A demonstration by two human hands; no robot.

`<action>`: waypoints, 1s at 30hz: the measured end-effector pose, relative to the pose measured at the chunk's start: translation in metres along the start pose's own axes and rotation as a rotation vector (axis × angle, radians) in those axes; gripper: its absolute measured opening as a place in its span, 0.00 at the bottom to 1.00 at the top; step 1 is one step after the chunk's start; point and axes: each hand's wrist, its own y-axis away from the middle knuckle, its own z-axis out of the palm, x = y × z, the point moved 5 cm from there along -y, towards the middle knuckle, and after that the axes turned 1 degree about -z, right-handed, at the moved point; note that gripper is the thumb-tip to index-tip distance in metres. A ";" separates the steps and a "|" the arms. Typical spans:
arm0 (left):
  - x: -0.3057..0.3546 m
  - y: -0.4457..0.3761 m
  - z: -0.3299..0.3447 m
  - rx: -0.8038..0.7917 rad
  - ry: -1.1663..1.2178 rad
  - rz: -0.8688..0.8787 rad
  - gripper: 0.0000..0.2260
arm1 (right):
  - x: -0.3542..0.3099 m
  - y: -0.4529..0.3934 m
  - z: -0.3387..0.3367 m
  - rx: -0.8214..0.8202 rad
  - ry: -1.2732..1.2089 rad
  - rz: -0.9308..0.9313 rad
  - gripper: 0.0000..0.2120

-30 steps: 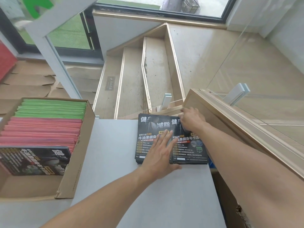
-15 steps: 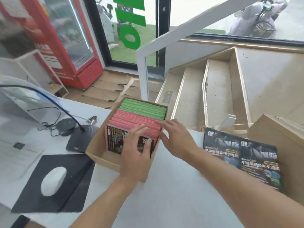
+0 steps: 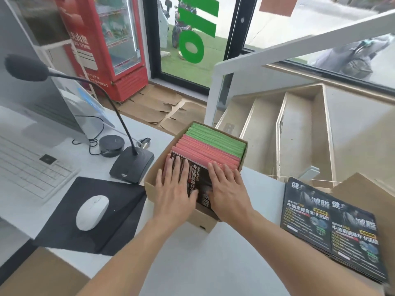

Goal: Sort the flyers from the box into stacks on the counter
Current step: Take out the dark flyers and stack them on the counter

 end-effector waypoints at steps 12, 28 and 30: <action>0.003 0.000 -0.001 -0.016 0.024 -0.005 0.37 | -0.002 0.004 -0.001 -0.008 0.080 0.013 0.36; 0.001 0.005 -0.002 -0.003 0.066 0.017 0.37 | -0.010 0.018 -0.006 0.118 0.248 -0.063 0.37; 0.001 0.005 -0.004 -0.009 0.077 0.016 0.36 | -0.009 0.016 -0.005 0.140 0.232 -0.045 0.37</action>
